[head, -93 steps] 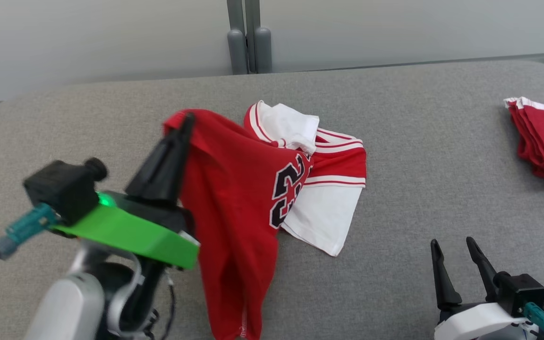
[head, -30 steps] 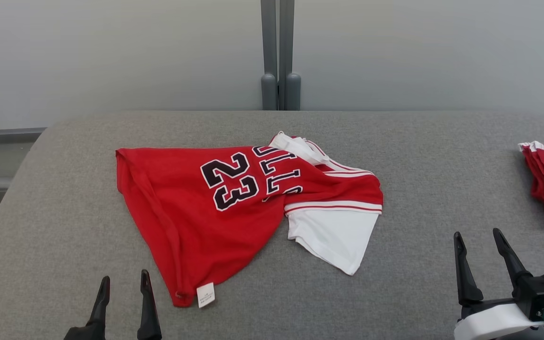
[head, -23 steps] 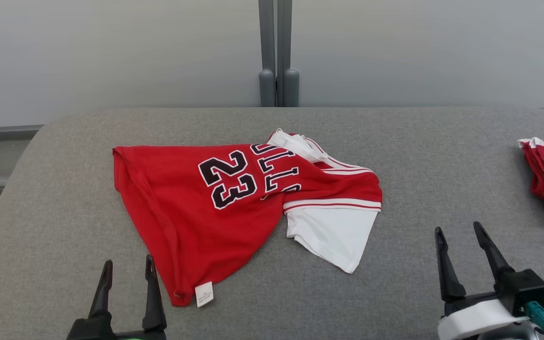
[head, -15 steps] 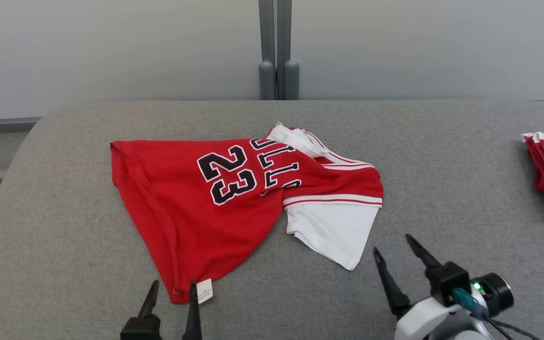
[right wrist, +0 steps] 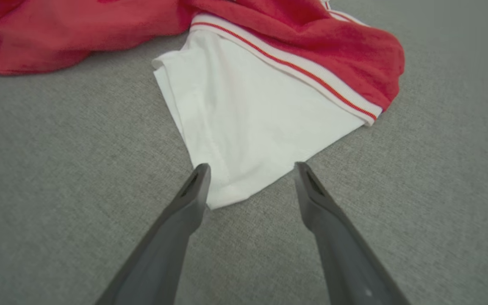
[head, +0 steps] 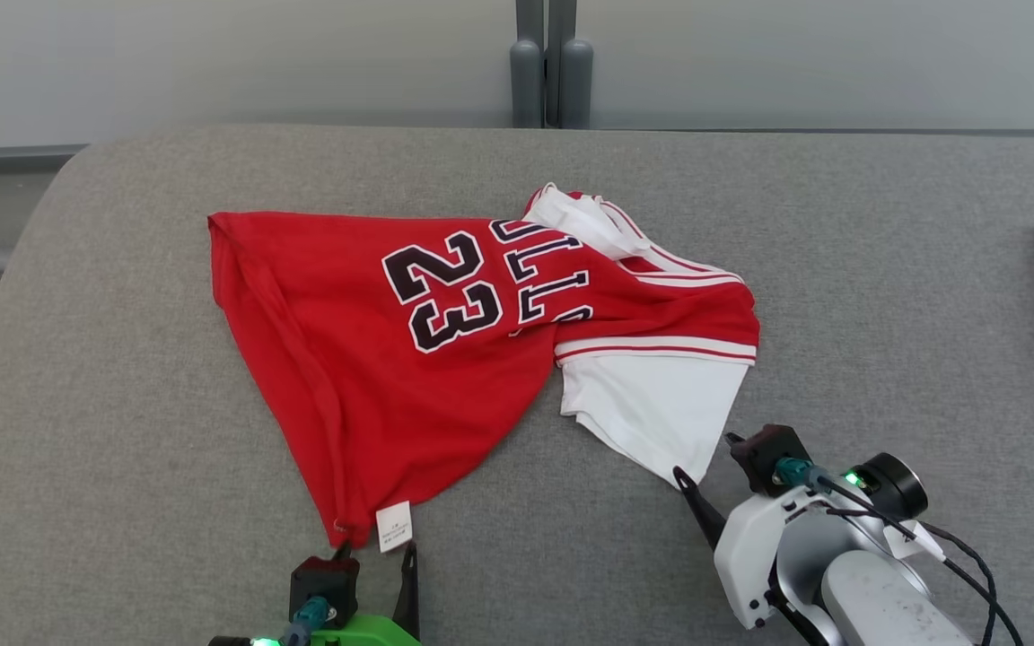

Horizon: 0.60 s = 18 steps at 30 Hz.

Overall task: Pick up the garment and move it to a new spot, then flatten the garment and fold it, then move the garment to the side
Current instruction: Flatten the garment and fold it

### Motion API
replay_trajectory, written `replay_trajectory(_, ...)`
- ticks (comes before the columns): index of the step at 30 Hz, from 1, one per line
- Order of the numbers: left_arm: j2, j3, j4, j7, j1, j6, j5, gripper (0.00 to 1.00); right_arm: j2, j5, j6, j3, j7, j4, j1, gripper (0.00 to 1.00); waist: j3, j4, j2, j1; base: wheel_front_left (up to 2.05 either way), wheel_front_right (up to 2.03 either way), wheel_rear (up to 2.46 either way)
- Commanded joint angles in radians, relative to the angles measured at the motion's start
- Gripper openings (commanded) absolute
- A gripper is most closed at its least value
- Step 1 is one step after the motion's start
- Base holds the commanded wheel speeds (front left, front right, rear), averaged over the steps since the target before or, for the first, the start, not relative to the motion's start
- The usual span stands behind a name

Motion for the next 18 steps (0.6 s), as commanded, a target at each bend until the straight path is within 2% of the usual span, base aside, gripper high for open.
replay_trajectory(1, 0.003, -0.003, 0.016, -0.015, -0.026, 0.003, -0.010, 1.00, -0.005, 0.004, -0.002, 0.007, 0.011, 0.009, -0.019, 1.00, 0.018, 0.011, 0.0000, 0.0000, 0.00, 0.00, 0.00)
replay_trajectory(12, 0.004, -0.005, 0.141, -0.082, -0.098, 0.031, -0.054, 1.00, -0.014, 0.006, -0.002, 0.037, 0.035, 0.031, -0.060, 1.00, 0.060, 0.016, 0.0000, 0.0000, 0.00, 0.00, 0.00)
replay_trajectory(13, 0.004, -0.005, 0.142, -0.093, -0.102, 0.036, -0.058, 0.97, -0.015, 0.007, -0.002, 0.036, 0.034, 0.031, -0.059, 1.00, 0.062, 0.017, 0.0000, 0.0000, 0.00, 0.00, 0.00)
replay_trajectory(14, 0.004, -0.006, 0.142, -0.100, -0.104, 0.038, -0.060, 0.90, -0.016, 0.007, -0.002, 0.036, 0.033, 0.033, -0.058, 1.00, 0.063, 0.018, 0.0000, 0.0000, 0.00, 0.00, 0.00)
replay_trajectory(17, 0.003, -0.010, 0.146, -0.114, -0.112, 0.040, -0.072, 0.55, -0.017, 0.005, -0.002, 0.030, 0.031, 0.037, -0.058, 1.00, 0.067, 0.021, 0.0000, 0.0000, 0.00, 0.00, 0.00)
replay_trajectory(18, 0.003, -0.011, 0.149, -0.117, -0.117, 0.038, -0.077, 0.48, -0.016, 0.003, -0.002, 0.028, 0.030, 0.038, -0.059, 1.00, 0.071, 0.023, 0.0000, 0.0000, 0.00, 0.00, 0.00)
